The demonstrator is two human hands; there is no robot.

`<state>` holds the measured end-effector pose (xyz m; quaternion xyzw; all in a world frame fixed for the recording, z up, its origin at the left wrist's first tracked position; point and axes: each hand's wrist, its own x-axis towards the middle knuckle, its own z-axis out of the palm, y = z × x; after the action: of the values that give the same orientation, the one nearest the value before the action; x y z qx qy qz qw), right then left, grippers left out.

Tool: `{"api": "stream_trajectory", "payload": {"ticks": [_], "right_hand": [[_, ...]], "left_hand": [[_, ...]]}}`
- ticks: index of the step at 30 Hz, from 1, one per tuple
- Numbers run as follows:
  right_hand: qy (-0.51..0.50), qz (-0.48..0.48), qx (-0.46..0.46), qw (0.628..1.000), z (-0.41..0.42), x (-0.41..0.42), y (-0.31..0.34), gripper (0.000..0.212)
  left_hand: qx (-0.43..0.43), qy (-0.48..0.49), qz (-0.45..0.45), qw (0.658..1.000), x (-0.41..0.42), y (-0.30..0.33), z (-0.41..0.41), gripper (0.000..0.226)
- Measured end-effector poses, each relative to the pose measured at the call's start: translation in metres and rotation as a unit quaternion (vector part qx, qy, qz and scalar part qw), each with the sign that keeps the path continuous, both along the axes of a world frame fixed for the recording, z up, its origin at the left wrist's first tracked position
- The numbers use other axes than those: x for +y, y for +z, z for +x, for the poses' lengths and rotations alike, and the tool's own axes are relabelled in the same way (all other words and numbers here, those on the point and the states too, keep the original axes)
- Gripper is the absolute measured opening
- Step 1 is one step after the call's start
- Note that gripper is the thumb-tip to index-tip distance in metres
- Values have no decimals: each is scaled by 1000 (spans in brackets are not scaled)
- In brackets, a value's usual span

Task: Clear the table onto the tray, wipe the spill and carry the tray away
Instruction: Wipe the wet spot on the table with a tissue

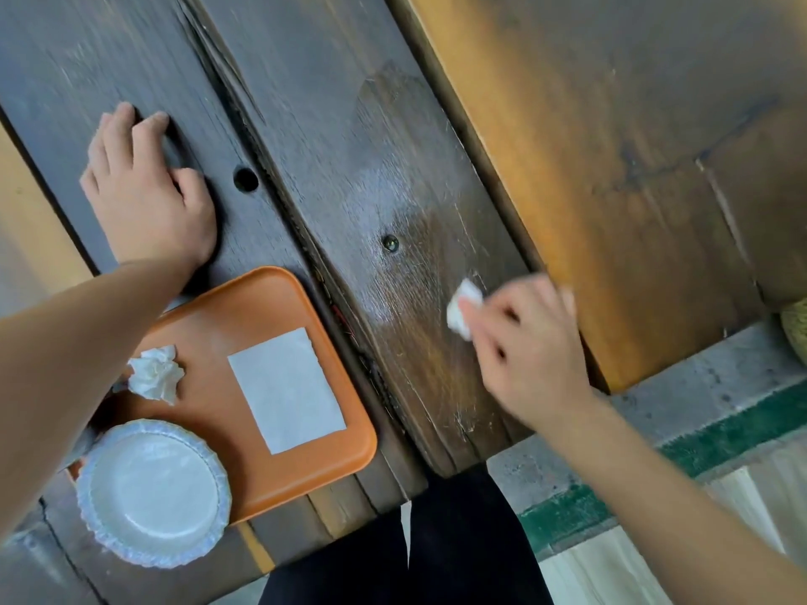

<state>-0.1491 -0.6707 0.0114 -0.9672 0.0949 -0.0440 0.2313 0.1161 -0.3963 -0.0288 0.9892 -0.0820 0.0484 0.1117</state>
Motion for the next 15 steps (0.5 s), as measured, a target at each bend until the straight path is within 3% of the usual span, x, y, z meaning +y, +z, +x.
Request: {"api": "stream_trajectory", "payload": {"ticks": [5,11,15], "right_hand": [[118,25,70,990,-118,32,12,25],[-14,-45,-18,999,3,-15,-2,13],[-55,-89,-29,994,62,-29,-3,16]], "left_hand": [[-1,2,-3,1000,0,0,0,54],[1,-2,-11,1000,2,-3,1,55],[0,-8,-24,1000,3,-4,3,55]]}}
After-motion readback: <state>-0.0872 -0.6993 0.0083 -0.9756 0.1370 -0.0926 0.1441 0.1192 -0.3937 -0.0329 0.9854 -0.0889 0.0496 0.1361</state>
